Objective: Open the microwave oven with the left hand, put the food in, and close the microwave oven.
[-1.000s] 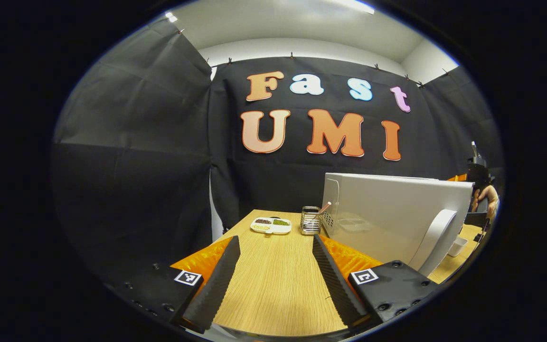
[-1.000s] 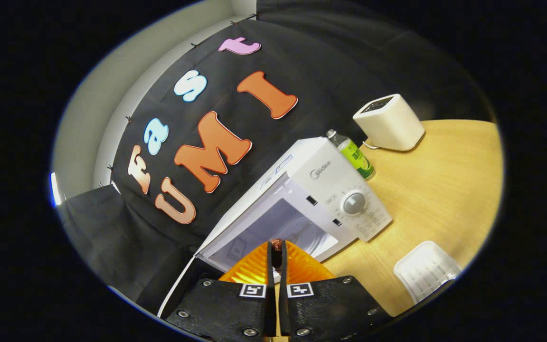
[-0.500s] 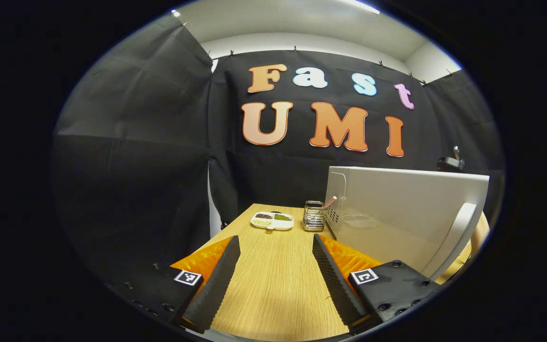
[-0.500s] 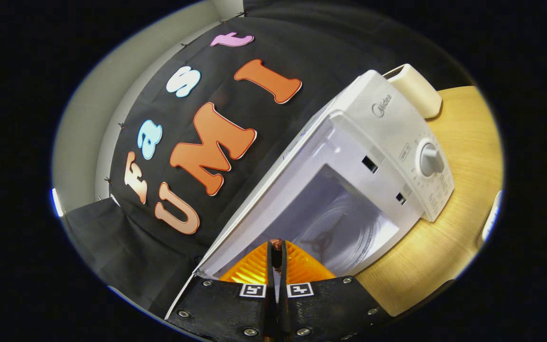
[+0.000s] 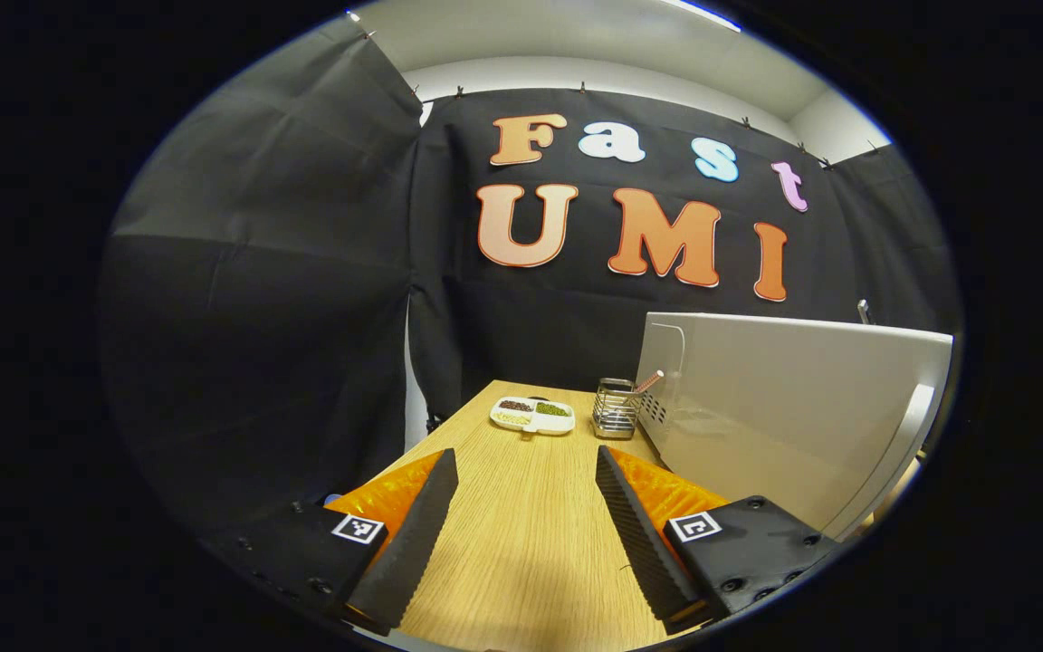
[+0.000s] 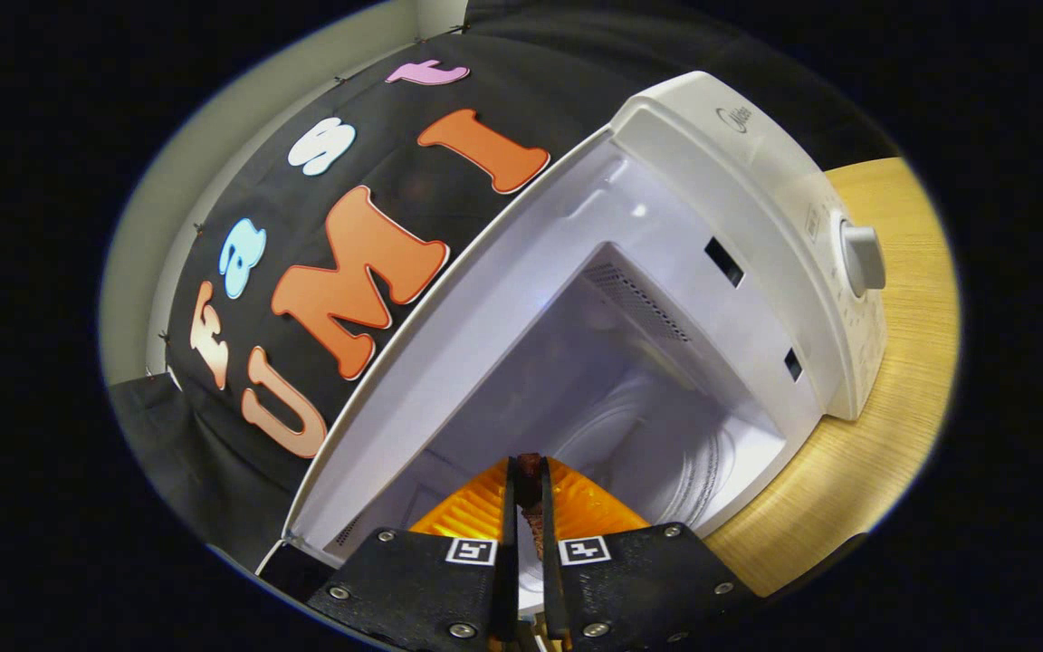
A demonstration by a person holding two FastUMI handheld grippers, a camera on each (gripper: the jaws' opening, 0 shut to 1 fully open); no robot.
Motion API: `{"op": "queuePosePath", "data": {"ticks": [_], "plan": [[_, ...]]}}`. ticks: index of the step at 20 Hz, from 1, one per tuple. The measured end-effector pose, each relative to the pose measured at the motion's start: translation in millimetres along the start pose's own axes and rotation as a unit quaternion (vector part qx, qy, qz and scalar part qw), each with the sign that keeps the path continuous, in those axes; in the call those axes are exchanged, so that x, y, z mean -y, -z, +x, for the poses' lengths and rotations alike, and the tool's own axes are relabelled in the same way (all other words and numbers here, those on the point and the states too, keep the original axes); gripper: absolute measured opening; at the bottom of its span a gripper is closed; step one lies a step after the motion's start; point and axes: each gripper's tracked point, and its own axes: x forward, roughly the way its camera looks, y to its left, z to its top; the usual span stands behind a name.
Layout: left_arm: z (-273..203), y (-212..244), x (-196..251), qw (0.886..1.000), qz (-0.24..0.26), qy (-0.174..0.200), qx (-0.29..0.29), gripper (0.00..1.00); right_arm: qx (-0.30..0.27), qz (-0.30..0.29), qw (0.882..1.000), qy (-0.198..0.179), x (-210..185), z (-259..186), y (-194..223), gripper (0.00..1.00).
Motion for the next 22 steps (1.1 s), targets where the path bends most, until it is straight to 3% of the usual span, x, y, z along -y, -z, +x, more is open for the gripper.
{"op": "queuePosePath", "data": {"ticks": [2, 4, 5, 6, 7, 9, 17, 22], "plan": [[-2, 0, -1, 1.000, 0.004, -0.002, -0.001, 0.95, 0.007, -0.025, 0.999, 0.028, 15, 5, -5, 0.16], [-4, -2, -2, 1.000, 0.005, -0.006, 0.000, 0.95, 0.018, -0.069, 0.997, 0.035, 19, 6, -12, 0.31], [-4, -3, 0, 1.000, 0.007, -0.006, 0.001, 0.95, 0.022, -0.097, 0.995, 0.031, 17, 6, -17, 0.46], [-4, -3, 3, 1.000, 0.008, -0.004, 0.000, 0.95, 0.025, -0.126, 0.991, 0.030, 14, 3, -19, 0.55], [-4, -5, 7, 1.000, 0.009, 0.000, 0.001, 0.95, 0.030, -0.150, 0.988, 0.027, 11, 0, -22, 0.76], [-7, -7, 16, 1.000, 0.013, 0.007, 0.004, 0.94, 0.035, -0.184, 0.982, 0.021, 7, -7, -28, 0.94], [-21, -25, 51, 0.999, 0.033, 0.033, 0.022, 0.95, 0.018, -0.275, 0.961, -0.023, -8, -69, -40, 0.94], [-36, -38, 74, 0.998, 0.036, 0.046, 0.035, 0.98, 0.024, -0.313, 0.947, -0.066, -15, -124, -75, 0.94]]}}
